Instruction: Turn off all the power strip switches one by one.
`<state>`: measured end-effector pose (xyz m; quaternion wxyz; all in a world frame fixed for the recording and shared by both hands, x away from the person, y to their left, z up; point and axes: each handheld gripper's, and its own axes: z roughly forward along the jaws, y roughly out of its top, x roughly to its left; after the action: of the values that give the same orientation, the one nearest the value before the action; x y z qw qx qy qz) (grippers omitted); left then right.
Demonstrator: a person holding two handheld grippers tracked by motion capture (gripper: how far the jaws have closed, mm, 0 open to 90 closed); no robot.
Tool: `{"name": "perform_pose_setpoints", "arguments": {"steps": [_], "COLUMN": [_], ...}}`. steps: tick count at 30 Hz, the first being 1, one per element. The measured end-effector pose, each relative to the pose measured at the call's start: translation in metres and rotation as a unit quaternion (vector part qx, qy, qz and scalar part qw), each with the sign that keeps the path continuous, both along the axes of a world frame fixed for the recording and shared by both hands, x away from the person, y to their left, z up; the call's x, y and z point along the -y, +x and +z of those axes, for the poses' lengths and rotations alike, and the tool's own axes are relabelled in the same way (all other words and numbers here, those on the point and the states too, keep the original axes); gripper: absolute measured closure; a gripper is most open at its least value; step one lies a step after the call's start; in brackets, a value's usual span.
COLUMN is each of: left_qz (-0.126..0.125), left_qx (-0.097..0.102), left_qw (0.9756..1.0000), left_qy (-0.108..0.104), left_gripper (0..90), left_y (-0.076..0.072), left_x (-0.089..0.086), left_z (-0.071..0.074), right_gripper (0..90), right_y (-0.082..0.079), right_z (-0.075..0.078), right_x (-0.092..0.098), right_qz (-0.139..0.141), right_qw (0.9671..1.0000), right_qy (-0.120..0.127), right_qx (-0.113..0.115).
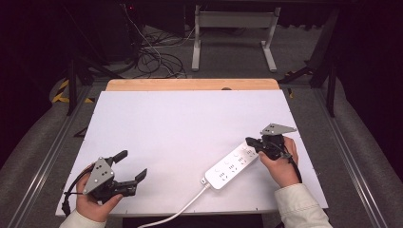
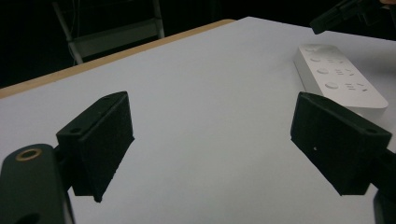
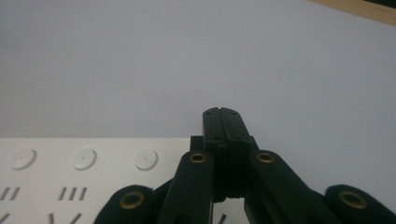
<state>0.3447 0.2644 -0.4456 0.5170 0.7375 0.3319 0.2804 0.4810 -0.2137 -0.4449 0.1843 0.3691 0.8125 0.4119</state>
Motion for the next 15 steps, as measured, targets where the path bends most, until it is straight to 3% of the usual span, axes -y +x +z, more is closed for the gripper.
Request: {"name": "perform_pose_setpoints", "arguments": {"steps": [6,15], "left_qz": [-0.001,0.0], "left_qx": [-0.002,-0.002], "left_qw": [1.0,1.0], "left_qy": [0.002,0.001], "left_gripper": [13.5,13.5], "left_y": [0.0,0.0], "left_x": [0.0,0.0], "left_z": [0.0,0.0], "right_gripper": [90.0,90.0], "right_y": [0.005,0.007], "right_z": [-0.006,-0.013], "right_x": [0.006,-0.002], "right_qz": [-0.008,0.007], "right_qw": [0.9999,0.9997], "right_qy": [-0.001,-0.012], "right_qx": [-0.01,-0.02]}}
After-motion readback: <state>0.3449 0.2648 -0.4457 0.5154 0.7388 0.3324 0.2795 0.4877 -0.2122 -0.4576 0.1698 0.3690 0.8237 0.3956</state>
